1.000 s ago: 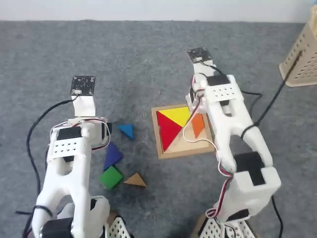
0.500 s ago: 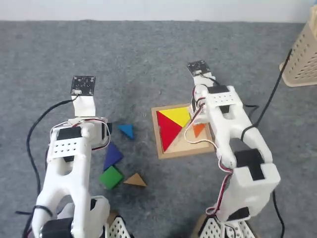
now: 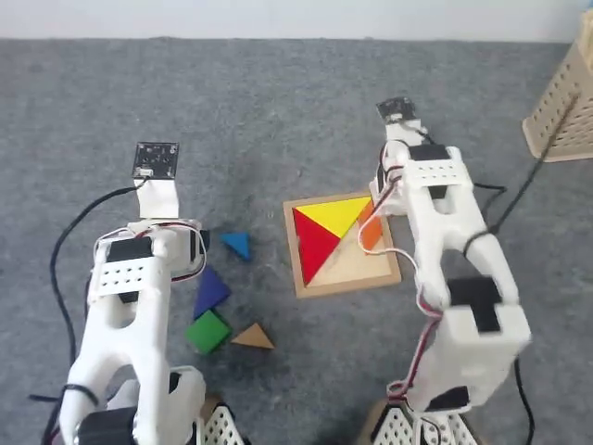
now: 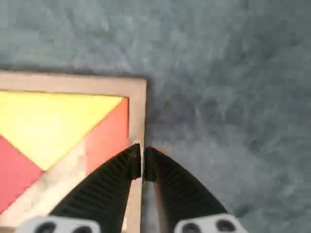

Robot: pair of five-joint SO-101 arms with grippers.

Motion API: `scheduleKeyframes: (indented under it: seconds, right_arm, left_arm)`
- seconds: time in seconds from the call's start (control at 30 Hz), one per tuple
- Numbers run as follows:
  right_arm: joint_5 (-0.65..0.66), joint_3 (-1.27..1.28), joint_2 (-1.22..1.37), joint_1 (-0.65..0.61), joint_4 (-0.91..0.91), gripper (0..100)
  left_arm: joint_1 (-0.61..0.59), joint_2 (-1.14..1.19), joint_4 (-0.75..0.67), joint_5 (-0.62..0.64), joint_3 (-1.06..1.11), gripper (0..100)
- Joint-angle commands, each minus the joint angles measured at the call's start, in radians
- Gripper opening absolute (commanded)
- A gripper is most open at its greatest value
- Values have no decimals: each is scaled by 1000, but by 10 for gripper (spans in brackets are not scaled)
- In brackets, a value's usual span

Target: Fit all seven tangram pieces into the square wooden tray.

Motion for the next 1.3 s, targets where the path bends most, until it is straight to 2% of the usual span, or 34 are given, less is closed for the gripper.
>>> scheduleKeyframes:
  seconds: [0.0, 0.13, 0.23, 0.47, 0.67, 0.73, 0.8, 0.93, 1.07, 1.17, 1.27]
  right_arm:
    - [-20, 58, -208, 10, 15, 6]
    - [-9, 210, -412, 13, 24, 6]
    - [64, 382, -598, 44, 68, 6]
    - [272, 882, -1038, 79, 74, 6]
    - [402, 1117, -1265, 111, 67, 6]
    - [407, 1117, -1268, 173, 67, 6]
    - [411, 1125, -1251, 223, 65, 6]
    - [465, 1155, -1191, 263, 27, 6]
    - [470, 1191, -1118, 263, -36, 6]
    - [470, 1203, -1082, 263, -70, 6]
    - [470, 1203, -1072, 263, -76, 6]
  left_arm:
    - [-5, -41, -15, -6, -8, 197]
    - [3, -41, 18, -9, -35, 197]
    - [37, -41, 163, -34, -127, 196]
    - [157, -41, 641, -362, -369, 195]
    - [232, -43, 836, -664, -349, 195]
    - [259, -43, 850, -733, -300, 195]
    - [305, -43, 829, -747, -239, 194]
    - [439, -41, 718, -721, -104, 194]
    - [566, -35, 624, -640, -42, 195]
    - [577, -32, 583, -628, -42, 197]
    - [557, -31, 565, -674, -41, 199]
